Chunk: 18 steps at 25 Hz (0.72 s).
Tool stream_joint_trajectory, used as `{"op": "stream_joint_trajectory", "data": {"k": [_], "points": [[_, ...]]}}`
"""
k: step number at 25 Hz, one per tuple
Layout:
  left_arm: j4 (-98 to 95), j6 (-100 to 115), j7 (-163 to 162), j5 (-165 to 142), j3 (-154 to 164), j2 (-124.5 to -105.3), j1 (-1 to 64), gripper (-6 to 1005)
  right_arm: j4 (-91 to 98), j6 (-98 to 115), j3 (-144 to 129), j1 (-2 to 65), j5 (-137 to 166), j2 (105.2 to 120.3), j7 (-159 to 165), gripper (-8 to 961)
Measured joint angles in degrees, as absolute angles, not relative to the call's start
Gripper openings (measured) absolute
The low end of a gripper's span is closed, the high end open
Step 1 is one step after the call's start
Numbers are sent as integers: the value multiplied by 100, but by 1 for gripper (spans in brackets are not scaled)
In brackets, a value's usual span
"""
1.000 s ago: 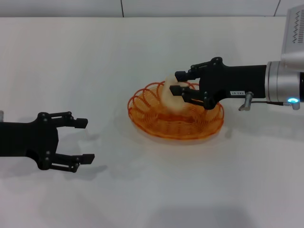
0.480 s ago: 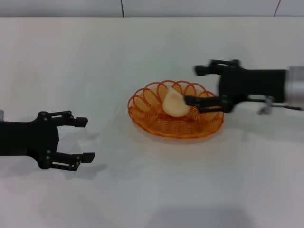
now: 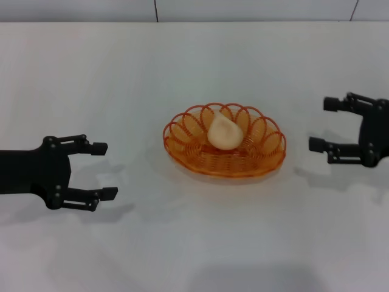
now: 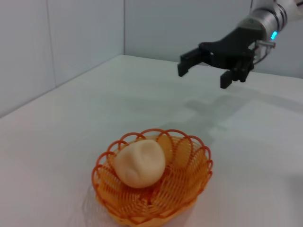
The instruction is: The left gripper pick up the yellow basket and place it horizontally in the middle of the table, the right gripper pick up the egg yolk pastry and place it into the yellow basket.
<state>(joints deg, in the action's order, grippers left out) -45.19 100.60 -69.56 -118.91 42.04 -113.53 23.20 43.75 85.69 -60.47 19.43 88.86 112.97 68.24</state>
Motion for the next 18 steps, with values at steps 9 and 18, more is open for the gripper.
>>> {"op": "stream_joint_trajectory", "data": {"k": [9, 18], "points": [[-4515, 10053, -6942, -11898, 4125, -11366, 2392, 885, 3784, 8682, -5971, 1936, 9015, 11255, 6366, 885], [-4510, 10004, -6968, -11886, 4093, -11370, 2416, 885, 3774, 8691, -6007, 1962, 9200, 11285, 6344, 886]]}}
